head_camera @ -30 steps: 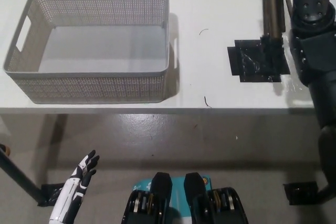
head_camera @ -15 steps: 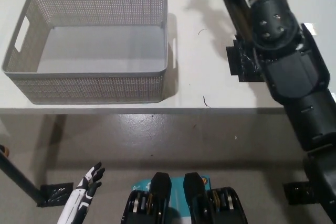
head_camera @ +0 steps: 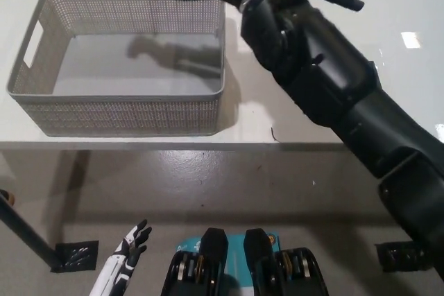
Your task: The robot uses its right hand to pick the tripod on the desk and places it into a rectangular container on the left.
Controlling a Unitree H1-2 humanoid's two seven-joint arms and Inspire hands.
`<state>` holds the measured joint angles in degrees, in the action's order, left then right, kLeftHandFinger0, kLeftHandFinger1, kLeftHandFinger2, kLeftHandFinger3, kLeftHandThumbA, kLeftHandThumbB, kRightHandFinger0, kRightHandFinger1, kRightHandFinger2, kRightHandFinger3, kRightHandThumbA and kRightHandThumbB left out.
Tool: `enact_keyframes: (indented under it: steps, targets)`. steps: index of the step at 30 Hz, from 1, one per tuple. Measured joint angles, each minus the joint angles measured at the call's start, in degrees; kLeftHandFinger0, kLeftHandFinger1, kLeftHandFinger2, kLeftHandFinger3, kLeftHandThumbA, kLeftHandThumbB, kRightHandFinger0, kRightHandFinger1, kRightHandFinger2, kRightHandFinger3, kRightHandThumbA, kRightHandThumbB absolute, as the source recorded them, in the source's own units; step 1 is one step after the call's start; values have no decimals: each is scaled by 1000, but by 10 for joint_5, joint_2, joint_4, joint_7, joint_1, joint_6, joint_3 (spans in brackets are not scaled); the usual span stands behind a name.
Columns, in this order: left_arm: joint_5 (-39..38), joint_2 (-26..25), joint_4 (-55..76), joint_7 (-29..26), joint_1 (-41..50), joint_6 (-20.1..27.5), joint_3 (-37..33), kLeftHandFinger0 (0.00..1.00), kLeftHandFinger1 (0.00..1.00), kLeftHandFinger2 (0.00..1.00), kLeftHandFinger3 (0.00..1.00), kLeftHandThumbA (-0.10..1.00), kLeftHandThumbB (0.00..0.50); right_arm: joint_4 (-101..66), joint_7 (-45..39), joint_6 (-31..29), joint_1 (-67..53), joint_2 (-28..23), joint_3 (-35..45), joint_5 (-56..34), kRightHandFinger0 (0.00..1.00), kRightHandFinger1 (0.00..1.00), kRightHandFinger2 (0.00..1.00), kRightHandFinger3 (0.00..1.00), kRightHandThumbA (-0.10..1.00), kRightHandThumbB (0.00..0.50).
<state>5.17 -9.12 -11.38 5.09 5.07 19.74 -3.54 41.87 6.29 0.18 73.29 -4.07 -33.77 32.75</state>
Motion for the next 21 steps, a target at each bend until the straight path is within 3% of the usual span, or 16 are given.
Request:
enact_keyframes:
  steps: [1,2,5,7,10,11,13,16,18,19,20,21]
  targets:
    - [0,0,0,0,0,0,0,1000,1000,1000,1000,1000,53,20,1,-4,7,2,-12,12,0,184,724,892,-100,201]
    - [1,0,0,0,0,0,0,1000,1000,1000,1000,1000,49,36,1,-8,13,3,-23,20,0,149,704,819,-100,227]
    - [2,0,0,0,1,0,0,1000,1000,1000,1000,1000,49,87,6,-19,31,7,-59,49,0,1,530,476,-100,268]
    - [2,0,0,0,3,2,-1,1000,1000,1000,1000,1000,47,120,9,-26,43,13,-78,65,0,0,491,404,-100,264]
    - [3,0,-3,0,4,6,-2,1000,1000,1000,1000,1000,33,177,12,-38,57,30,-95,82,0,0,299,311,-100,301]
    - [2,0,-4,0,3,7,-3,1000,1000,1000,1000,1000,32,195,15,-42,61,36,-97,85,55,90,397,493,145,271]
    - [2,0,-7,1,3,9,-4,1000,1000,1000,1000,1000,41,232,19,-49,68,52,-99,90,85,162,510,711,392,308]
    - [2,0,-7,2,3,9,-7,1000,1000,1000,1000,1000,45,275,24,-56,75,71,-105,96,26,143,538,826,528,331]
    - [2,0,-7,2,0,9,-10,1000,1000,1000,1000,1000,48,296,30,-61,79,80,-111,103,39,201,673,988,655,323]
    - [2,0,-7,3,-2,9,-11,1000,1000,1000,1000,1000,59,304,32,-63,80,83,-113,105,72,260,736,1000,703,325]
    - [2,0,-7,3,-4,9,-12,1000,1000,1000,1000,1000,66,311,35,-65,81,86,-113,108,144,396,808,1000,776,331]
    - [2,0,-7,3,-6,9,-13,1000,1000,1000,1000,1000,72,315,37,-68,82,88,-113,109,291,615,936,1000,848,338]
